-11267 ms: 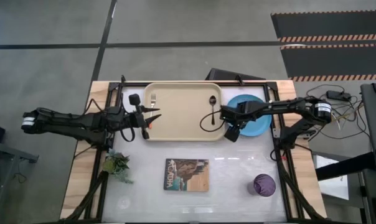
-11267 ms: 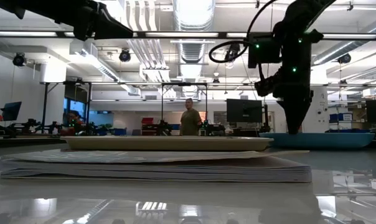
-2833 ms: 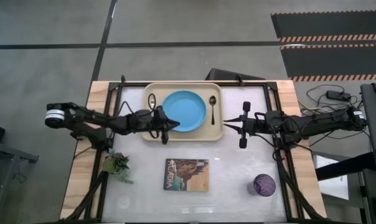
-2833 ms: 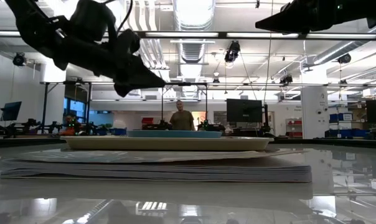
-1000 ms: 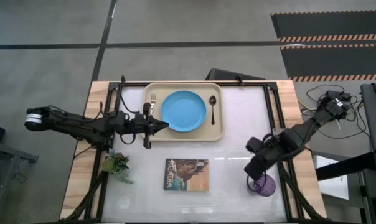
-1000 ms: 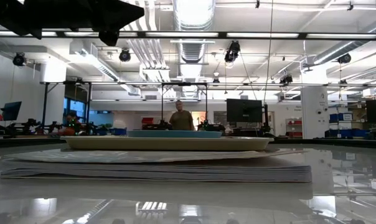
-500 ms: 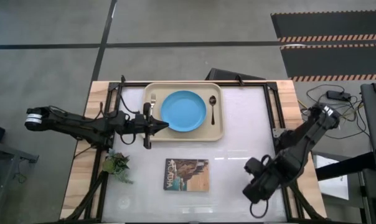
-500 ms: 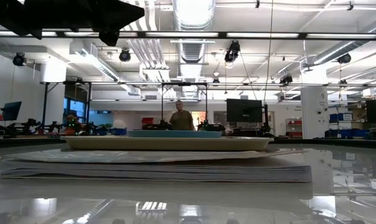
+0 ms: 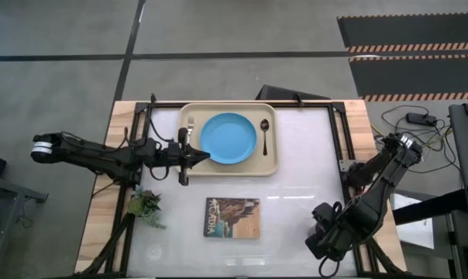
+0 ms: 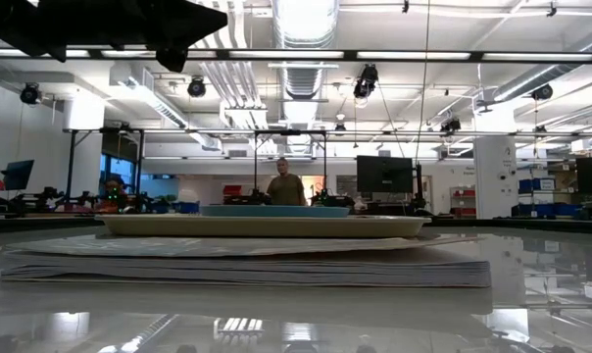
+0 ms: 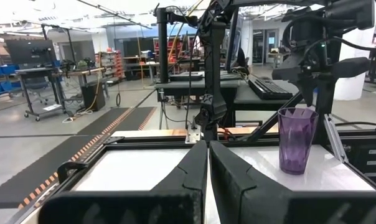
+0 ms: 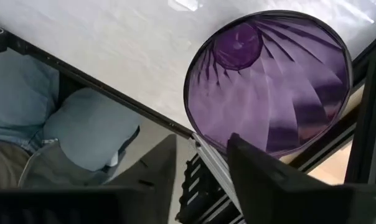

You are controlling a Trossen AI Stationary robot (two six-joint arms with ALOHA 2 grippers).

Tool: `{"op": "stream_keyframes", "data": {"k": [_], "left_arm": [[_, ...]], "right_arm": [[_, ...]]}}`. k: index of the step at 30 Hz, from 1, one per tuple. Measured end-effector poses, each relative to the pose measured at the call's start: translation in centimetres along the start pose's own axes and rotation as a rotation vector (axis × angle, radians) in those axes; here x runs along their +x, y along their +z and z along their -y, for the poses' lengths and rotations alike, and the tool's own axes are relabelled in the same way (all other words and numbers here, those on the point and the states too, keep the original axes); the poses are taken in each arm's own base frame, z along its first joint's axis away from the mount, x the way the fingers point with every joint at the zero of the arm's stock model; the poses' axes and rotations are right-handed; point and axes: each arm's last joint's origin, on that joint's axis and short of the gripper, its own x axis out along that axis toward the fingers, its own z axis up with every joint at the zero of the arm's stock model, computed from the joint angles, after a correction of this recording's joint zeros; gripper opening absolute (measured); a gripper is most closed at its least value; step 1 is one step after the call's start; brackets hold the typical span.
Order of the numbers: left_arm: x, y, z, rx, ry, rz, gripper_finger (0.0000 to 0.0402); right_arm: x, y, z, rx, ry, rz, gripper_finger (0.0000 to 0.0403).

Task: Pick and place plate/cup/fork/spoon on tray
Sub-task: Put the violet cup on the light brown tray to the top right of the blue plate

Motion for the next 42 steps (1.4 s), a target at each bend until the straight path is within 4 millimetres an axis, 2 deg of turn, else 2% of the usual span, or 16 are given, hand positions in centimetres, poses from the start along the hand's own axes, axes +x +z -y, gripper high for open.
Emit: {"op": "stream_keyframes", "data": {"k": [4, 9, 21, 27, 36, 42], "left_arm": [[0.0, 0.0, 0.0, 0.000, 0.000, 0.000, 0.0000], [0.0, 0.0, 0.0, 0.006, 0.000, -0.001, 0.0000], [0.0, -0.1, 0.0, 0.010, -0.001, -0.014, 0.0000], [0.0, -0.2, 0.0, 0.010, -0.001, -0.015, 0.0000], [0.0, -0.1, 0.0, 0.010, -0.001, -0.015, 0.0000], [0.0, -0.1, 0.0, 0.010, -0.001, -0.014, 0.0000]], "right_arm": [[0.4, 0.0, -0.2, -0.007, -0.010, 0.008, 0.0171], [1.3, 0.1, -0.7, -0.040, -0.029, 0.043, 0.0196], [3.9, 0.3, -2.0, -0.155, -0.106, 0.072, 0.0185], [5.1, 0.4, -2.4, -0.200, -0.141, 0.093, 0.0148], [5.4, 0.4, -2.5, -0.210, -0.151, 0.094, 0.0023], [4.6, 0.4, -2.2, -0.231, -0.127, 0.093, 0.0010]]}}
